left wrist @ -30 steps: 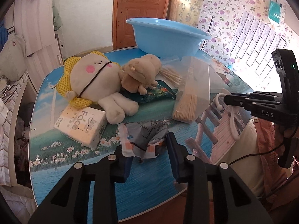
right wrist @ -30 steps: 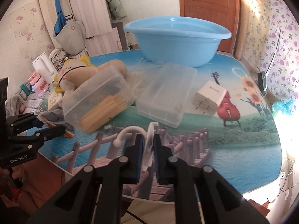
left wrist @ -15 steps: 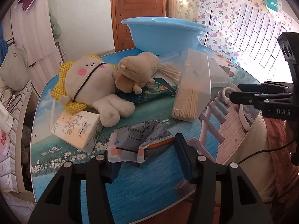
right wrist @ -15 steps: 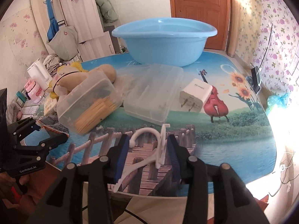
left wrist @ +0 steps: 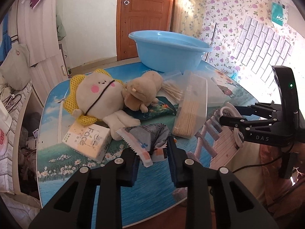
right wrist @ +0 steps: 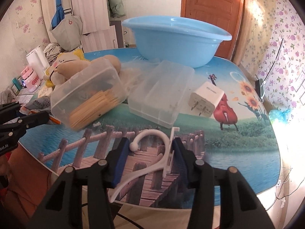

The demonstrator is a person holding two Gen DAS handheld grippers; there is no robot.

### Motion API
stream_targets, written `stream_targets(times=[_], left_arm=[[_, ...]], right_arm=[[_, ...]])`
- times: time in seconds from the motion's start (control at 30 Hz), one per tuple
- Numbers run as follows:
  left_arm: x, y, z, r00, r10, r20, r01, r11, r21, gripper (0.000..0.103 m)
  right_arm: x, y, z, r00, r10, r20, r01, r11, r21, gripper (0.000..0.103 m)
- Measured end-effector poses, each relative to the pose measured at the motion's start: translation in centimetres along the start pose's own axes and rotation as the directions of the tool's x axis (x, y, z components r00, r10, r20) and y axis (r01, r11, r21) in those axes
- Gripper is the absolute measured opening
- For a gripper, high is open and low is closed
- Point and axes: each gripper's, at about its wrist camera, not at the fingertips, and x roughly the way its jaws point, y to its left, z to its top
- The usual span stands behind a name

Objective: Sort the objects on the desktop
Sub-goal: 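Carry the grey packet in the left tool while the right tool carries the hanger to the basin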

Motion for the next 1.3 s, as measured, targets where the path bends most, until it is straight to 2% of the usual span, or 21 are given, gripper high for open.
stream_targets(times=[0.1,0.3,0.63,0.77,0.93,1.13,1.3], left_arm=[[-1.2,0.0,0.6,0.999,0.002,0.033,-0.002,1.000,-0.003,0.025],[-3.2,0.0,2.5,0.995,0.000,0.097,0.000,1.000,-0.002,0.025],[-2.5,-0.4,7.0,0.989,-0.021,0.146,0.020,1.000,0.008,0.025],[-1.4,-1.1,9.0,0.986,-0.054,0.155,0.054,0.999,0.009,0.025],[0.3,-1.5,10.9,0.987,-0.064,0.148,0.062,0.998,0.017,0.025],[2.2,-2.1,13.2,0.986,-0.082,0.143,0.079,0.996,0.028,0.025],[4.0,-2.7,15.2,0.985,-0.098,0.142,0.094,0.995,0.035,0.025]], right_arm=[[-1.0,-0.7,0.0,0.999,0.036,0.040,-0.037,0.999,0.034,0.046],[-4.0,-1.5,1.1,0.987,0.056,0.149,-0.063,0.997,0.047,0.046],[-6.2,-2.0,6.1,0.959,0.065,0.276,-0.072,0.997,0.014,0.046],[-6.1,-2.6,8.3,0.951,0.077,0.299,-0.080,0.997,-0.001,0.046],[-4.8,-3.7,11.4,0.948,0.088,0.306,-0.091,0.996,-0.004,0.046],[-2.6,-5.6,15.2,0.947,0.080,0.312,-0.092,0.995,0.026,0.046],[-0.6,-6.4,17.0,0.951,0.077,0.301,-0.095,0.994,0.046,0.047]])
